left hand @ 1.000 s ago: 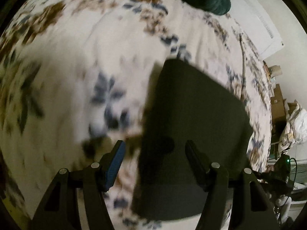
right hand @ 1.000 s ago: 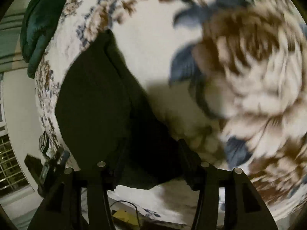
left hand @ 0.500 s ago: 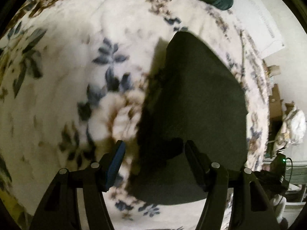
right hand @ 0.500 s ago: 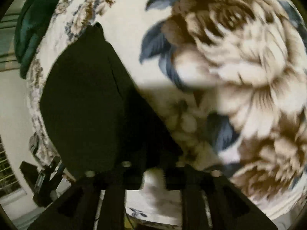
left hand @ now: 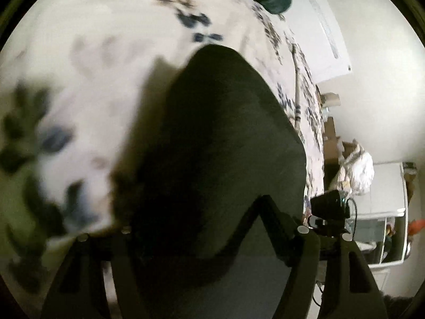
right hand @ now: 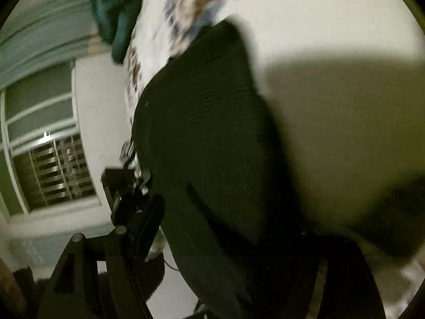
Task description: Fold small clothes
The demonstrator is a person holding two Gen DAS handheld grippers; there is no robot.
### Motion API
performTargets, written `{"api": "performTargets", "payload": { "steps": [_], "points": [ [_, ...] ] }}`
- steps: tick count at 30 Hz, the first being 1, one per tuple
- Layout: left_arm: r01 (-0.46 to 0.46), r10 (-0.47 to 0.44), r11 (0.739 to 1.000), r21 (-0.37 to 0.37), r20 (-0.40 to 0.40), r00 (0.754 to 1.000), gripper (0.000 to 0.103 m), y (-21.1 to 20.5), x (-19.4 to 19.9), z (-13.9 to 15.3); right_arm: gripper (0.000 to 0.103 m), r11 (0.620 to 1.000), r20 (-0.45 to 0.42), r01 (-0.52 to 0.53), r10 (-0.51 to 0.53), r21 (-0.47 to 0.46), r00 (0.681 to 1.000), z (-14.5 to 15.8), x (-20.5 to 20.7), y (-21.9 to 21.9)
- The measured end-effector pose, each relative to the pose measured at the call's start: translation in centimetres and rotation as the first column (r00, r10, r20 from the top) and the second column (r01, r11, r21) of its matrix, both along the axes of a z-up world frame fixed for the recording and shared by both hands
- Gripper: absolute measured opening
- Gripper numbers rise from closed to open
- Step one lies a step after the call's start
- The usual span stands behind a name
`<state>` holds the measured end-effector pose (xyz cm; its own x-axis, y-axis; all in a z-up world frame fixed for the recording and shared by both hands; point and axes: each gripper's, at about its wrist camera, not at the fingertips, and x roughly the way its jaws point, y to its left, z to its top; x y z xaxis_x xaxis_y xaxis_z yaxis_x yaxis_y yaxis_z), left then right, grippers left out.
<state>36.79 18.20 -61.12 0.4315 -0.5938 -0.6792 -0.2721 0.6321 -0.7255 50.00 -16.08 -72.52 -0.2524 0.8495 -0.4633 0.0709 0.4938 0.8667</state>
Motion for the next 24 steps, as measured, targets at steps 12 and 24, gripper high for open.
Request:
{"api": "performTargets", "payload": {
  "steps": [12, 24],
  "points": [
    [0.051, -0.057, 0.989, 0.138, 0.045, 0.997, 0.020, -2.0, 2.4, 5.6, 0.018, 0.984, 0.052, 0.110, -0.104, -0.139, 0.993, 2.8, -1.7, 1.7],
    [0.203, -0.224, 0.968, 0.149, 0.145, 0.964, 0.020, -7.0, 19.5, 10.5, 0.017, 0.928, 0.198, 0.346, -0.316, -0.141, 0.928, 12.5, 8.1, -6.7]
  ]
}}
